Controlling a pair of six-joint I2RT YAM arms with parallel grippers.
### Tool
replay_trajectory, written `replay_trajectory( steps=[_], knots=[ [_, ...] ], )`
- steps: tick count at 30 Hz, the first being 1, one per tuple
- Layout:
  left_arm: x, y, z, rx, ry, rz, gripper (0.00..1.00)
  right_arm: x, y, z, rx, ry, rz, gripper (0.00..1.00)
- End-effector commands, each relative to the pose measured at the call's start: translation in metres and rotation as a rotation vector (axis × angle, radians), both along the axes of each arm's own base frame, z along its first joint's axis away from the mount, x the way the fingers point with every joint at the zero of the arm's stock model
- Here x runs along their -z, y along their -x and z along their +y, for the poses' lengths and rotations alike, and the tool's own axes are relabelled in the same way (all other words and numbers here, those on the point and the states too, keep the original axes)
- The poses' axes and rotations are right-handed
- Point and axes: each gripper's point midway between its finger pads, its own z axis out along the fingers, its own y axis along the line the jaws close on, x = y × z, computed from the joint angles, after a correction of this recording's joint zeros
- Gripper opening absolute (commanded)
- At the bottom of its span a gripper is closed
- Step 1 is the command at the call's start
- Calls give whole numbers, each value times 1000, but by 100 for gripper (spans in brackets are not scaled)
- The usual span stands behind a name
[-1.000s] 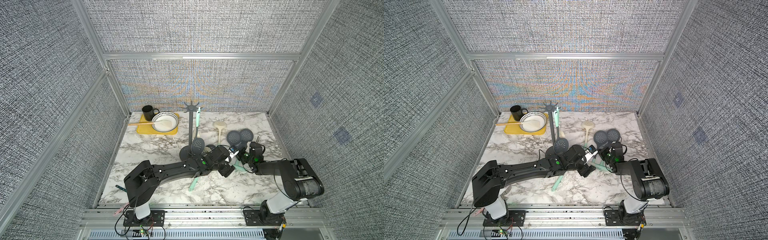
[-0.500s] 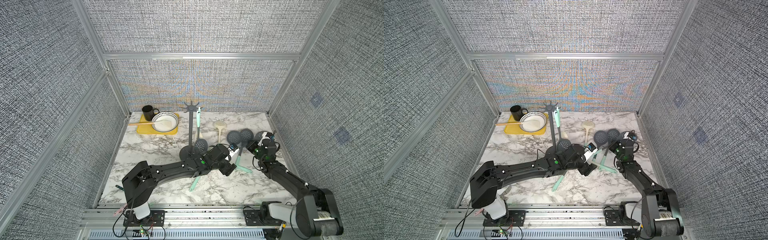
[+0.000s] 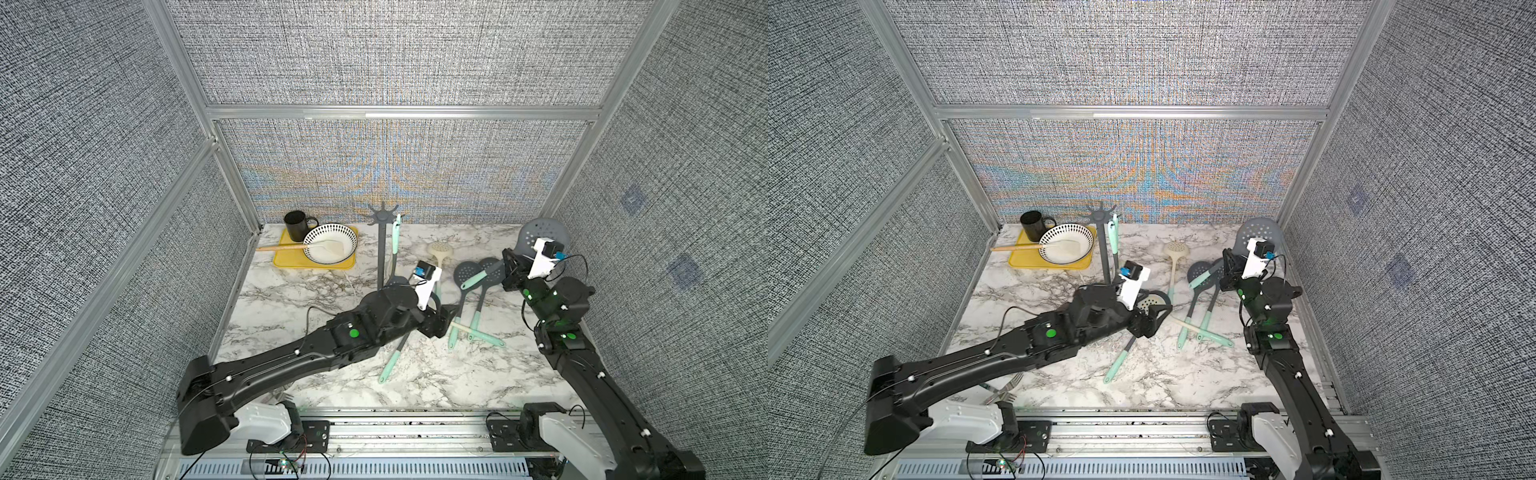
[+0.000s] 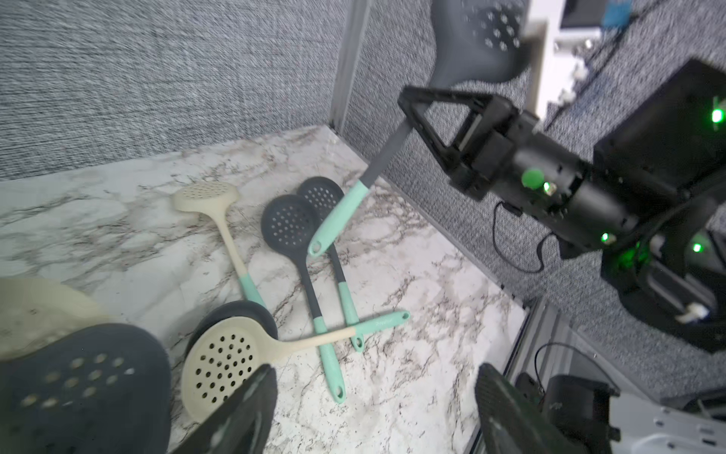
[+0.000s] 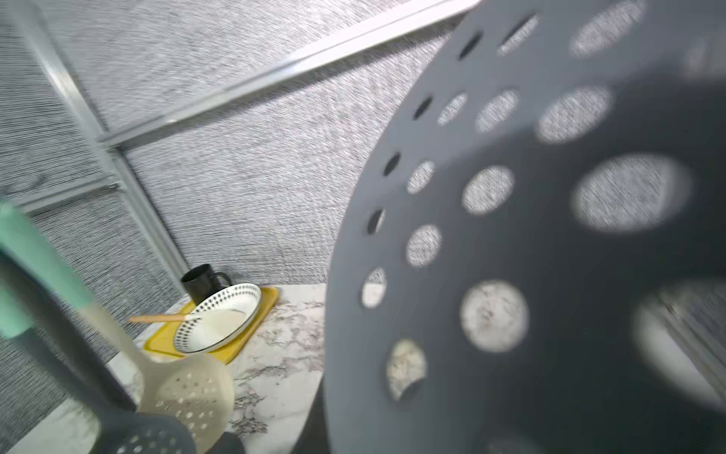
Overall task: Hang the skimmer on the kitchen utensil rack
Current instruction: Pick up the skimmer from the center of the board.
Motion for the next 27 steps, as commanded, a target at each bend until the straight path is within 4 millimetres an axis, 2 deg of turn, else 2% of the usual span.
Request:
replay_trajectory(
  steps=[1, 5, 9, 15, 21, 27],
  knots=[
    [-20, -8, 31, -144, 113, 59, 79, -49, 35, 34, -135, 184, -264, 0],
    [-43, -4, 54, -201, 245, 119, 76, -76, 74, 66, -219, 321, -456, 0],
    [-56, -2, 70, -253, 395, 195, 75, -88, 109, 93, -307, 387, -608, 0],
    [-71, 3, 62, -227, 526, 306, 75, -110, 147, 122, -453, 385, -788, 0],
    [-92, 6, 47, -168, 654, 396, 78, -128, 159, 138, -485, 442, -901, 0],
    [-108, 5, 29, -120, 680, 407, 78, -151, 163, 133, -448, 411, -969, 0]
  ],
)
